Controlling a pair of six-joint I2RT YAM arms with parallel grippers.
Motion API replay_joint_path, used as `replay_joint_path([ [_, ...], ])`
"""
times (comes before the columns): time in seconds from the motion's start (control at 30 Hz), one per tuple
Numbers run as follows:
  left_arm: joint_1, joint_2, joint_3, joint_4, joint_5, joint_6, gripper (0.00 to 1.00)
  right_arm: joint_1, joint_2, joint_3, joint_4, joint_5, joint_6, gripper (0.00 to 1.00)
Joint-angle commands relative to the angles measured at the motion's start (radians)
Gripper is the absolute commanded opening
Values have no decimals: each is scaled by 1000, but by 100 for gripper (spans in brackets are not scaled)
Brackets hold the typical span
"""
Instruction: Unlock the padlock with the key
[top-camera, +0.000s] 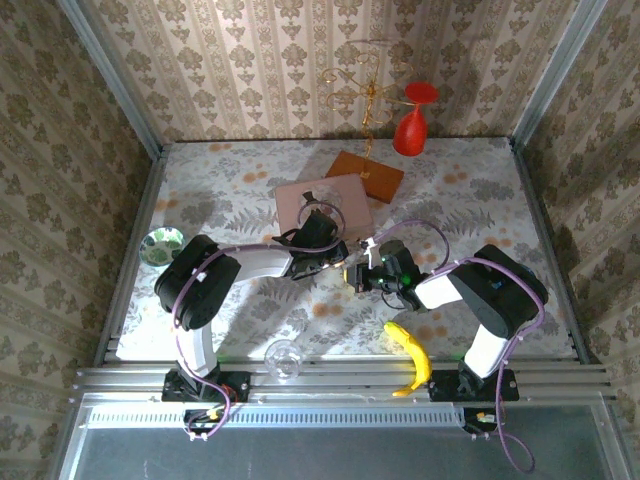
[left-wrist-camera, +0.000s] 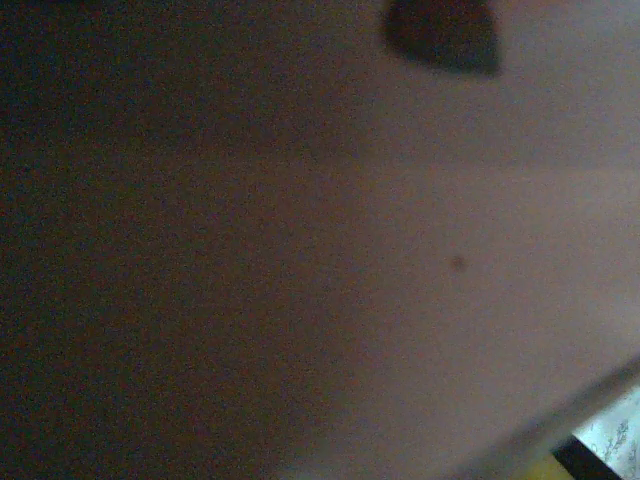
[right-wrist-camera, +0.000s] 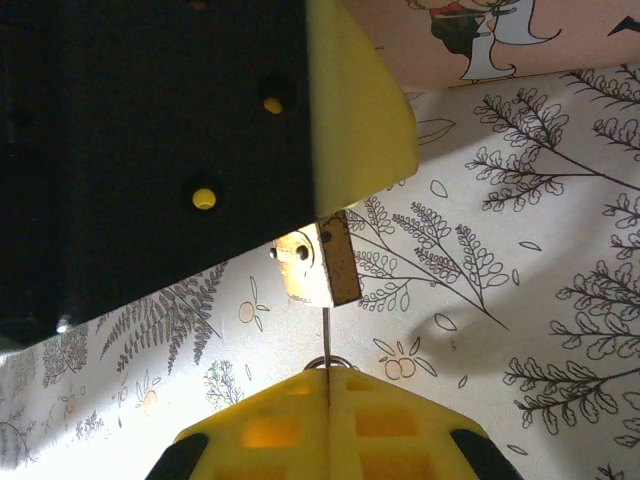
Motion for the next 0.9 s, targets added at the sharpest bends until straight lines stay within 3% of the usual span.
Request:
replay_joint_path([
  [0.0, 3, -33, 1, 55, 48, -31, 0, 6, -21, 29, -1, 33, -26, 0],
  [0.87, -2, -14, 8, 57, 94, -109, 0, 6, -62, -22, 95, 150, 2, 0],
])
